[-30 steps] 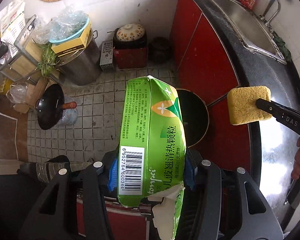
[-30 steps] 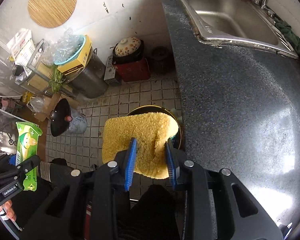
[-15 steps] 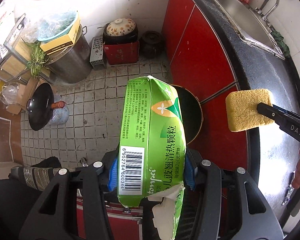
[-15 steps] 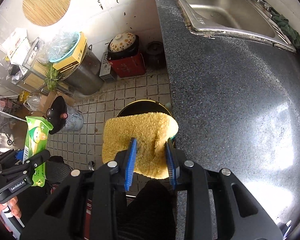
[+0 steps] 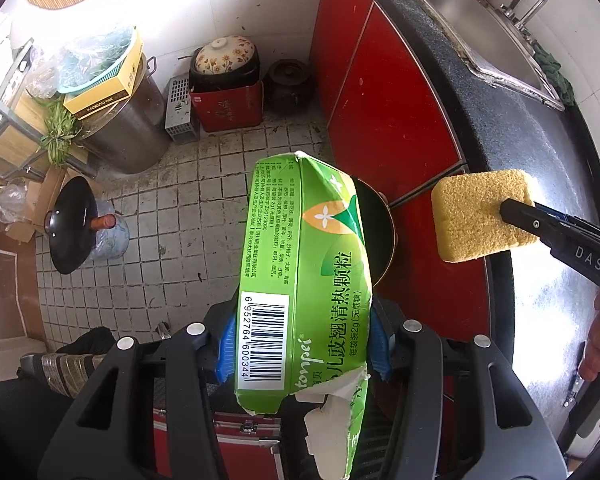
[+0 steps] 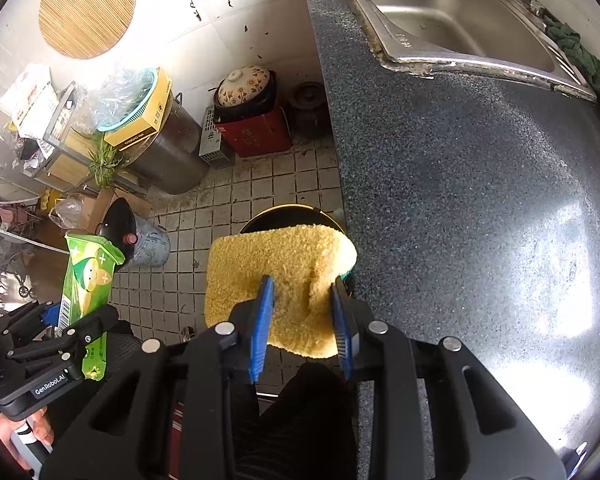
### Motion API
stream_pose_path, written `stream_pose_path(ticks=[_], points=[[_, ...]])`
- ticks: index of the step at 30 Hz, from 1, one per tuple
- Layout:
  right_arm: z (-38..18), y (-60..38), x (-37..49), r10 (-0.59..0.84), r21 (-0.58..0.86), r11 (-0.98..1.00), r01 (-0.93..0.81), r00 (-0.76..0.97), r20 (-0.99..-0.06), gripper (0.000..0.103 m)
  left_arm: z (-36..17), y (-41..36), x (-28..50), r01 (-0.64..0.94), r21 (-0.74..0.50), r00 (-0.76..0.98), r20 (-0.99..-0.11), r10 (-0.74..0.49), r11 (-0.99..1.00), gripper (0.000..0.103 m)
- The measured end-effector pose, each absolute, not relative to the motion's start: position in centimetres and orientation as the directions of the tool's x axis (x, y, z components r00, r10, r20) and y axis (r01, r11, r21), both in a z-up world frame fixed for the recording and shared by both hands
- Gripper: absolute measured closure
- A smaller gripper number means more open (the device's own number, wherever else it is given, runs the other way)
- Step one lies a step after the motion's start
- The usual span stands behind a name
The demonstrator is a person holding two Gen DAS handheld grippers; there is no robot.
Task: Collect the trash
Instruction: 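Carry sachet and sponge over the trash bin and open both tools, then move both tools back over the counter toward the remaining trash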
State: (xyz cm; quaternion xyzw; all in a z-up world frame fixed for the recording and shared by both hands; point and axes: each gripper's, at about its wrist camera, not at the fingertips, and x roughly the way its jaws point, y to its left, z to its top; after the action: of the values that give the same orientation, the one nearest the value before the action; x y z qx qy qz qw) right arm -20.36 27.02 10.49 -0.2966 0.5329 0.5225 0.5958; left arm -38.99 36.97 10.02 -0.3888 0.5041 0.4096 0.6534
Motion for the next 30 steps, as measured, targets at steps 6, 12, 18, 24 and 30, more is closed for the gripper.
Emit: stream_pose_path(ticks=[6, 12, 18, 24, 30], points=[[11.2, 27.8, -19.4, 0.319, 0.319, 0.295, -0.901, -0.222, -0.921, 0.063, 10.1, 37.6, -38.1, -0.919, -0.118, 0.182, -0.974, 0.138, 0.376, 0.045], [17.3, 27.0, -16.7, 0.499, 0.411, 0.317, -0.855, -0.218, -0.839, 0.007, 13.4, 39.0, -38.4, -0.926, -0.106, 0.197, -0.954, 0.225, 0.361, 0.006], [22.6, 18.1, -8.1, 0.540, 0.155, 0.566, -0.810, 0.222, -0.812, 0.007, 16.6, 39.3, -34.5, -0.899, -0.031, 0.173, -0.942, 0.287, 0.438, 0.006], [20.9, -0.7, 1.4, 0.309, 0.057, 0.874, -0.482, 0.462, -0.832, 0.007, 17.8, 34.7, -24.1, -0.733, -0.008, 0.267, -0.923, 0.277, 0.680, 0.006], [18.5, -19.9, 3.5, 0.051, -0.015, 0.992, -0.126, 0.504, -0.862, 0.007, 16.4, 26.4, -11.7, -0.426, -0.033, 0.308, -0.945, 0.111, 0.904, 0.006]])
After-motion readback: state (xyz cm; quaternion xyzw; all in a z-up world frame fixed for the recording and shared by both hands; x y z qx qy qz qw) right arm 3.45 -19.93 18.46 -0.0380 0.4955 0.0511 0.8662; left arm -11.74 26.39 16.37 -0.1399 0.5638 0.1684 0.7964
